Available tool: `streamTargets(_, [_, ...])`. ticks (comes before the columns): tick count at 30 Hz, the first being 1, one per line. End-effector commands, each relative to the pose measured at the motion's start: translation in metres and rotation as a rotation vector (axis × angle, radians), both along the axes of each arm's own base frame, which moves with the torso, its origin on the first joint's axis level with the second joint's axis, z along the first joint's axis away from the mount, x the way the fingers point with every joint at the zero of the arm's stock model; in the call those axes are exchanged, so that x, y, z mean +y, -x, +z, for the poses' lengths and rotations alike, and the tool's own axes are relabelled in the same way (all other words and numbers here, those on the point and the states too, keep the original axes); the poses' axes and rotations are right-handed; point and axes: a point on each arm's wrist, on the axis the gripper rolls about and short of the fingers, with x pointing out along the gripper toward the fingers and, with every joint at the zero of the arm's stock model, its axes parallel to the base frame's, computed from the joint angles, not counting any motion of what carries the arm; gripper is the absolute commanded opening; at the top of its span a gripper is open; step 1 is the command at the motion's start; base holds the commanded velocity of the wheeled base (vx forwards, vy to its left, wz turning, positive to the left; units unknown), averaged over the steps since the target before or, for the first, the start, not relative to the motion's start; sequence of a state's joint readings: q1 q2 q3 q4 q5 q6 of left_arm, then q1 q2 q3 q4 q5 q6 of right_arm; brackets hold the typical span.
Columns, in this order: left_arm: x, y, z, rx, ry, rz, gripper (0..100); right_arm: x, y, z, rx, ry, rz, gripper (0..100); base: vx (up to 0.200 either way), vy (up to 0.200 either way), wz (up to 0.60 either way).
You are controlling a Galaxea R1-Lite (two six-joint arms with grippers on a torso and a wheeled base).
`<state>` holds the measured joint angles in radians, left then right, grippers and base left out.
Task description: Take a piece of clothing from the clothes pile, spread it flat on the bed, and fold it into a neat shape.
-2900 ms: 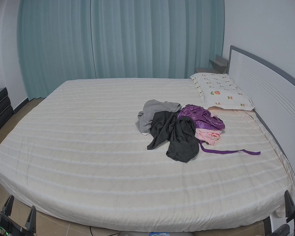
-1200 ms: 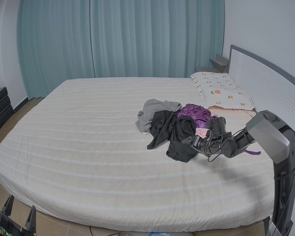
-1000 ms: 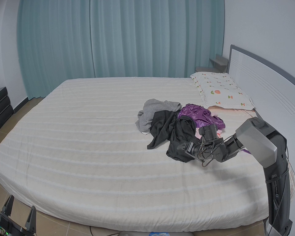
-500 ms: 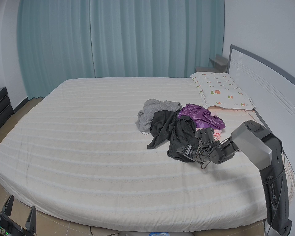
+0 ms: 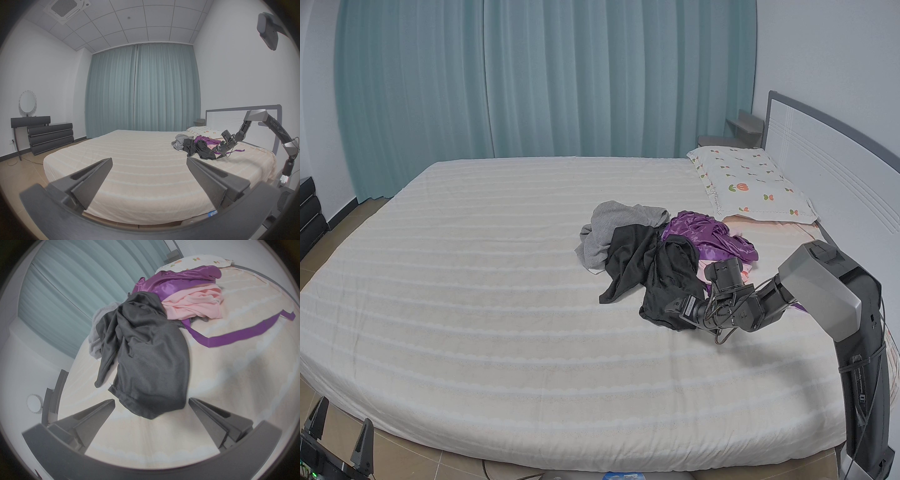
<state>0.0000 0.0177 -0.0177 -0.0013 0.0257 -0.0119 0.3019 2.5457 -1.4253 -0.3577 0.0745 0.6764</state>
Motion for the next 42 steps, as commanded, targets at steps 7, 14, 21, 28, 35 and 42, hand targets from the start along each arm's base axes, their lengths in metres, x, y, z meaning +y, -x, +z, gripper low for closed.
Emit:
streamTargets(7, [0.000,-0.001,-0.005,0.007,0.000,0.000,100,0.024,-0.015,-0.023,0.004,-0.014,0.028,0,0.000,0.000,0.00])
streamTargets(14, [0.000,-0.001,-0.005,0.007,0.000,0.000,100,0.023,-0.017,0.001,-0.017,-0.094,-0.033,0,0.000,0.000,0.00])
streamTargets(21, [0.000,-0.001,-0.005,0.007,0.000,0.000,100,0.013,0.001,0.042,-0.013,-0.178,-0.079,0,0.000,0.000,0.00])
streamTargets(28, [0.000,-0.001,-0.005,0.007,0.000,0.000,100,0.011,0.052,0.086,-0.059,-0.267,0.000,0,0.000,0.000,0.00])
streamTargets(35, [0.000,-0.001,-0.005,0.007,-0.003,0.000,100,0.006,0.103,0.122,-0.168,-0.311,0.052,0,0.000,0.000,0.00])
streamTargets(42, [0.000,-0.001,-0.005,0.009,-0.007,-0.010,100,0.007,0.144,0.160,-0.290,-0.365,0.116,0,0.000,0.000,0.00])
